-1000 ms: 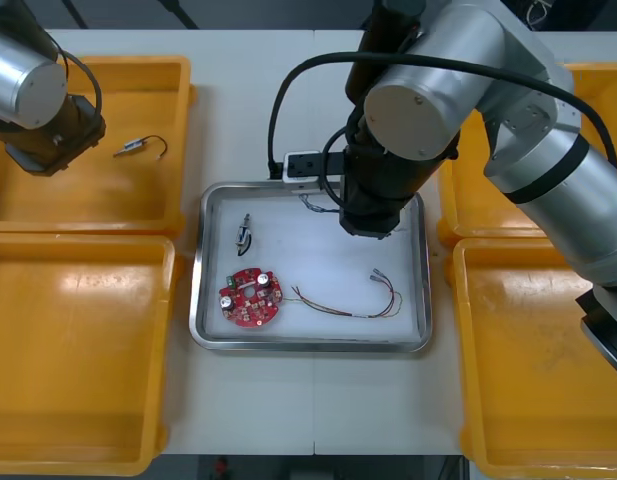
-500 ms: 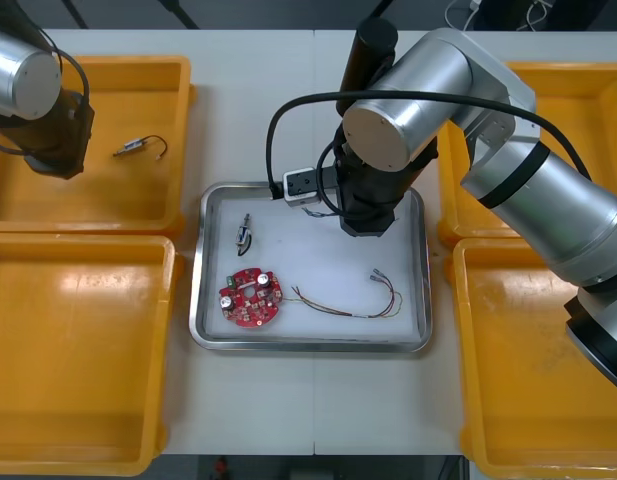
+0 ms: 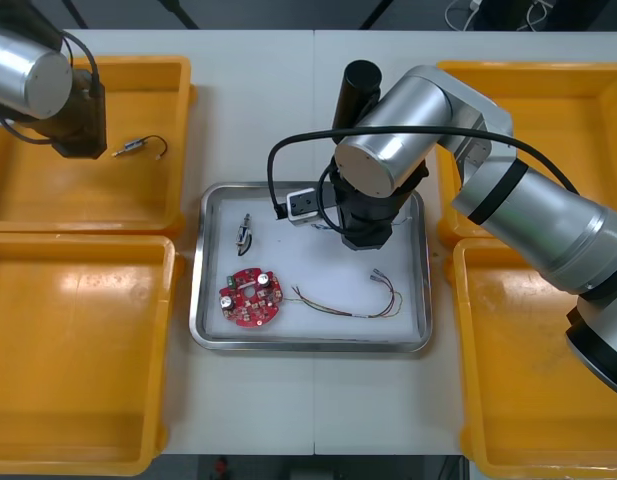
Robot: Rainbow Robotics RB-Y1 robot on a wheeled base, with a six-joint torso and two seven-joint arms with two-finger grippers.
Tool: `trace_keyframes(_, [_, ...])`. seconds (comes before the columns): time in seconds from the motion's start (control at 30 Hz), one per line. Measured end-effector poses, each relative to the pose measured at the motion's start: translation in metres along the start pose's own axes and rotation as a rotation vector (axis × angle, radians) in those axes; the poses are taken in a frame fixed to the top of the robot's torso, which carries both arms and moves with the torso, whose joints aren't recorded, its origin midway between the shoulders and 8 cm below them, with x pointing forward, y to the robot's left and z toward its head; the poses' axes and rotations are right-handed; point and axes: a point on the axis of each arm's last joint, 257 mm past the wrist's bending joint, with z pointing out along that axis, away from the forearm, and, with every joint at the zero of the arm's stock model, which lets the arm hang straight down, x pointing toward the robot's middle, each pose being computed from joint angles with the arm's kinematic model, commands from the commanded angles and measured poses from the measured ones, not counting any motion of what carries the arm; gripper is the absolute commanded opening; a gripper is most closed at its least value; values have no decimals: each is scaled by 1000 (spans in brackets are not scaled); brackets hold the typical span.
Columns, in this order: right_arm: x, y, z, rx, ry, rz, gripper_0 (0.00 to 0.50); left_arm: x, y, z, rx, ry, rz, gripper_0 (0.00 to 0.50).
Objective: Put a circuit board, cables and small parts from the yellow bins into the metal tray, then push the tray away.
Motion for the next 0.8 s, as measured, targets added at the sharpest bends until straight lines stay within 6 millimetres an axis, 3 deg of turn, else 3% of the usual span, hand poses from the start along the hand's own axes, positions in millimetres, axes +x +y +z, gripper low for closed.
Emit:
trace_keyframes(0.03, [0, 0, 0, -1, -1, 0, 283, 2, 1, 3, 4, -3, 1, 500])
trace_keyframes(0.07, [-1, 1, 0, -2, -2, 0, 383, 4, 2, 6, 6, -9, -3, 500])
trace_keyframes(0.1, [-1, 1, 0, -4, -4, 0, 451, 5, 3, 10, 8, -16, -16, 500])
trace_keyframes(0.17, [-3, 3, 0, -12, -13, 1, 500, 7, 4, 16, 12, -24, -66, 500])
trace_keyframes(0.33, [-15, 13, -3, -57, -63, 9, 500, 11, 7, 28, 5, -18, -187, 500])
trace_keyframes(0.43, [-11, 15, -9, -82, -57, 22, 500, 14, 12, 31, -6, -15, -188, 500])
trace_keyframes(0.8, [-3, 8, -53, -82, -52, 37, 500, 31, 15, 32, -27, 28, -205, 500])
